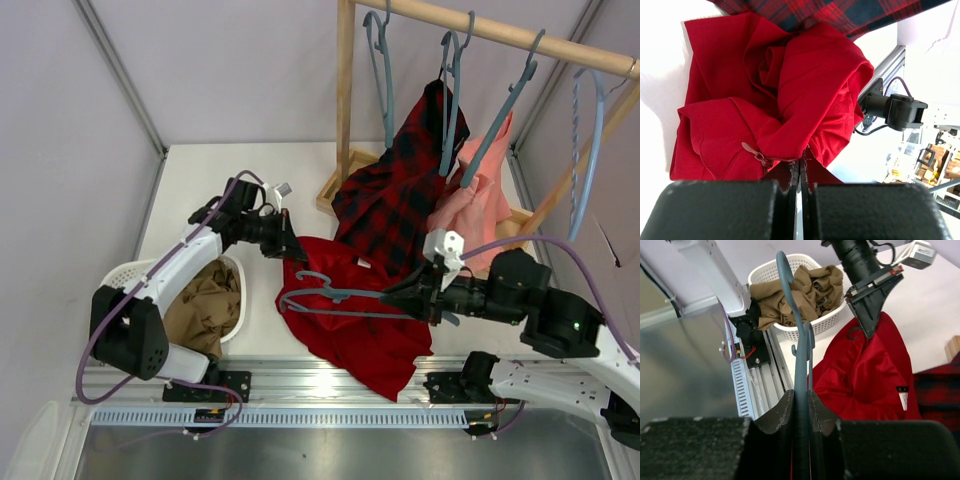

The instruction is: Place the skirt on the hanger

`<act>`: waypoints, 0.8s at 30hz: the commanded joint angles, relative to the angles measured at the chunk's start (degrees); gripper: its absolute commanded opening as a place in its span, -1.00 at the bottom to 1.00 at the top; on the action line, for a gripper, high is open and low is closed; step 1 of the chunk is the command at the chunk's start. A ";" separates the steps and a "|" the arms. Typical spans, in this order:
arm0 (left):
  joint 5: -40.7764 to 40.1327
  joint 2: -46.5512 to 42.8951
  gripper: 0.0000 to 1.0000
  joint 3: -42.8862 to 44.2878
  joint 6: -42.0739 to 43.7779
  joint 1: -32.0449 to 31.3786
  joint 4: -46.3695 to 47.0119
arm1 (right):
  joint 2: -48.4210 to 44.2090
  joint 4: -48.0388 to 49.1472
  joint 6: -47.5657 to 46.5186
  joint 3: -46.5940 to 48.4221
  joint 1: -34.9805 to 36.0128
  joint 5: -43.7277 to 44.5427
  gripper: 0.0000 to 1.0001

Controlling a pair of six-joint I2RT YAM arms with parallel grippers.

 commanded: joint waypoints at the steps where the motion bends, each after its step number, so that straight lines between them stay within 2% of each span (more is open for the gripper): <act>1: 1.11 -3.51 -1.00 -1.27 1.18 0.47 -0.74 | 1.46 7.74 -5.31 -0.30 0.86 -4.35 -1.00; 8: 2.07 -3.95 -1.00 -2.07 0.74 0.47 -0.57 | 2.16 11.70 -11.10 -1.18 3.58 1.70 -1.00; 14: 2.42 -3.69 -1.00 -2.07 1.35 0.47 -0.74 | 4.97 9.86 -16.39 1.89 4.82 6.28 -1.00; 24: 2.60 -2.81 -1.00 -2.07 1.71 0.47 -0.48 | 7.88 5.37 -21.66 5.76 5.43 8.21 -1.00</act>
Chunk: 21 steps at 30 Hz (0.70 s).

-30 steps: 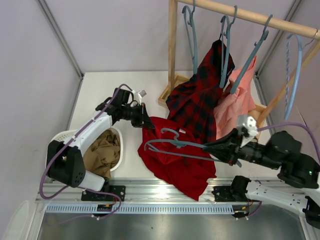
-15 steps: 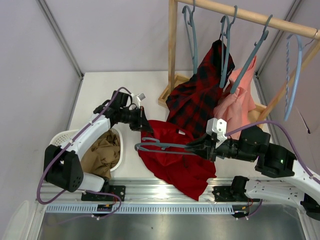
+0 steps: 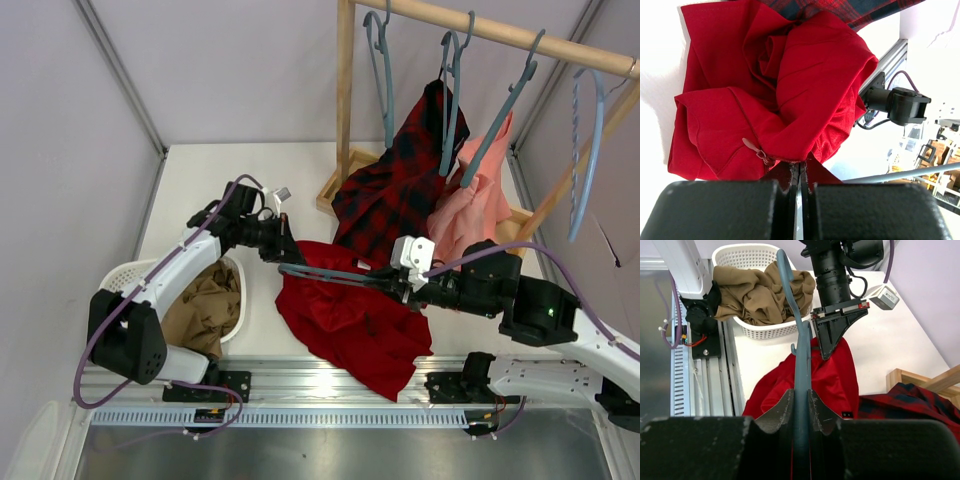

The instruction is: Place the skirt on the hanger

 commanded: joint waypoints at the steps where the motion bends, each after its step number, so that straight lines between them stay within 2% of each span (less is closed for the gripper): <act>1: 2.31 -0.71 -1.00 0.13 0.92 0.45 0.24 | -0.38 0.02 -3.22 3.40 0.58 1.44 -1.00; 12: 2.40 0.61 -1.00 -0.13 0.92 0.45 1.03 | 1.38 -4.28 -5.50 7.79 1.28 1.52 -1.00; 21: 2.32 0.26 -1.00 -0.04 1.18 0.45 0.59 | 1.55 -7.63 -7.96 9.03 2.51 6.80 -1.00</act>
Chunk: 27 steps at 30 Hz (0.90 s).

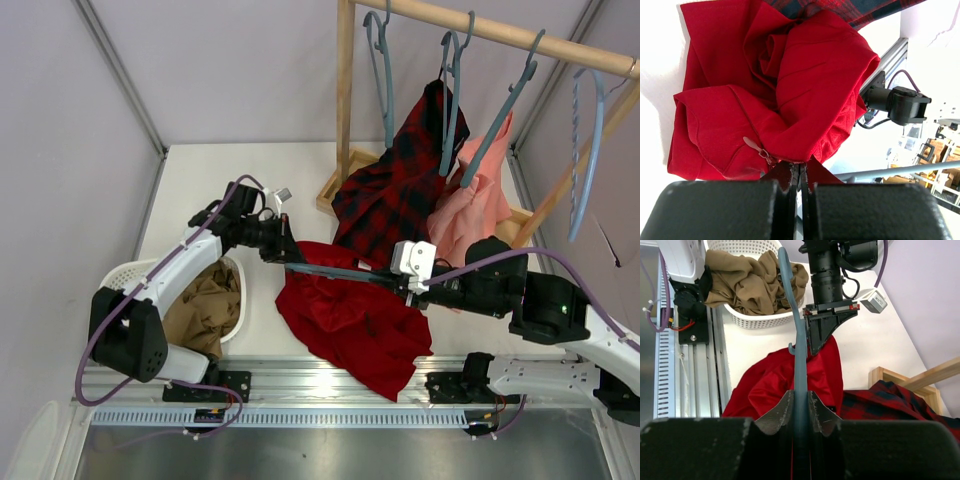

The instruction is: Place the skirt on the hanger

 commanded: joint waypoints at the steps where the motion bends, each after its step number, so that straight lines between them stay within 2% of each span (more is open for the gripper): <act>1: 2.01 -0.42 -1.00 0.09 1.12 0.45 0.53 | -0.53 -0.29 -2.15 2.62 0.59 4.07 -1.00; 27: 2.71 -1.12 -1.00 0.44 0.94 0.45 0.09 | -0.53 0.33 -4.26 -2.56 2.96 7.58 -1.00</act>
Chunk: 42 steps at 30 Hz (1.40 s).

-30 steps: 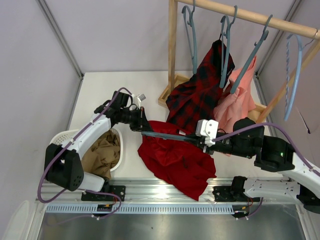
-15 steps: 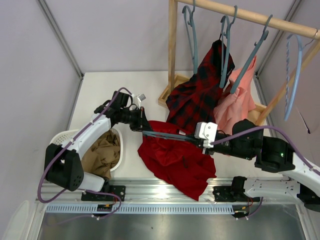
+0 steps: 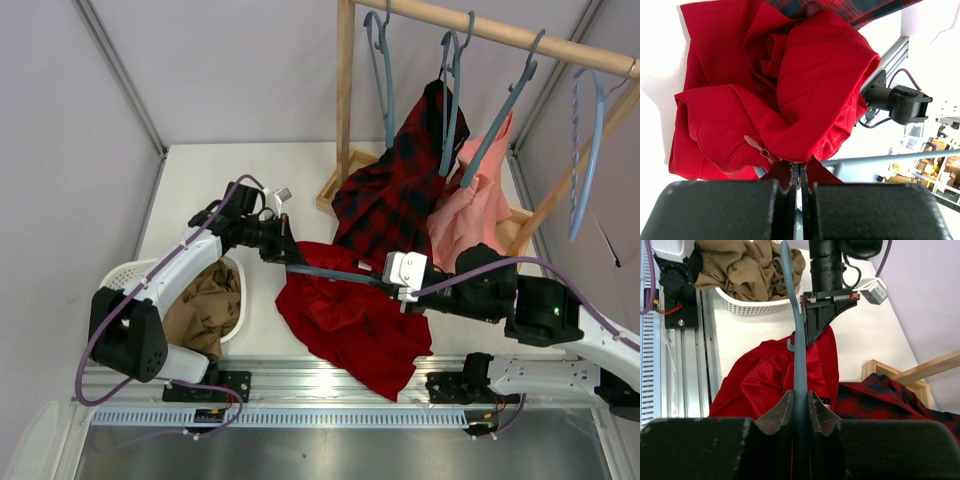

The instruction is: Place the skirt on the hanger

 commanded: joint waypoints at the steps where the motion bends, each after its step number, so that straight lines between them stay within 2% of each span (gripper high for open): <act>1: 2.58 -1.10 -1.00 0.27 0.55 0.45 0.11 | -0.33 1.29 -1.49 -0.97 0.43 3.41 -1.00; 9: 2.58 -1.10 -1.00 0.09 0.29 0.45 0.46 | -0.77 5.68 -1.75 -2.11 0.87 4.47 -1.00; 13: 2.67 -1.71 -1.00 -0.52 -0.24 0.45 0.99 | -1.91 13.31 -1.05 -5.62 1.13 3.33 -1.00; 20: 1.70 -2.95 -1.00 -1.23 -0.33 0.45 0.38 | -1.73 21.06 0.80 -11.42 1.48 2.71 -1.00; 27: 1.09 -3.30 -0.89 -2.81 0.46 0.54 0.73 | -10.07 34.85 6.15 -19.15 1.48 3.76 -1.00; 30: 0.82 -3.30 -0.67 -0.37 1.86 1.15 -0.50 | -13.59 39.43 8.26 -23.37 1.48 3.67 -1.00; 32: -0.49 -3.65 -0.44 1.31 3.71 1.77 -3.22 | -14.74 41.54 9.40 -25.40 1.48 4.20 -1.00; 33: -1.10 -3.91 -0.22 4.45 4.32 1.94 -4.36 | -15.44 41.81 9.76 -25.75 1.48 4.72 -1.00; 34: -1.63 -4.09 -0.09 5.44 5.81 2.38 -6.81 | -15.71 41.81 10.11 -26.45 1.57 5.25 -1.00; 37: -3.74 -4.97 0.27 10.45 8.10 3.09 -10.16 | -17.38 43.47 11.17 -27.86 1.48 6.22 -1.00; 39: -6.02 -5.93 0.43 14.04 9.24 3.70 -13.24 | -18.25 44.88 11.78 -29.62 1.48 7.36 -1.00; 40: -6.55 -6.46 0.76 14.94 9.69 4.23 -14.90 | -18.95 46.28 11.87 -30.23 1.48 7.54 -1.00; 42: -8.31 -7.86 0.89 19.04 9.78 4.84 -16.58 | -19.66 47.34 12.57 -32.25 1.40 8.07 -1.00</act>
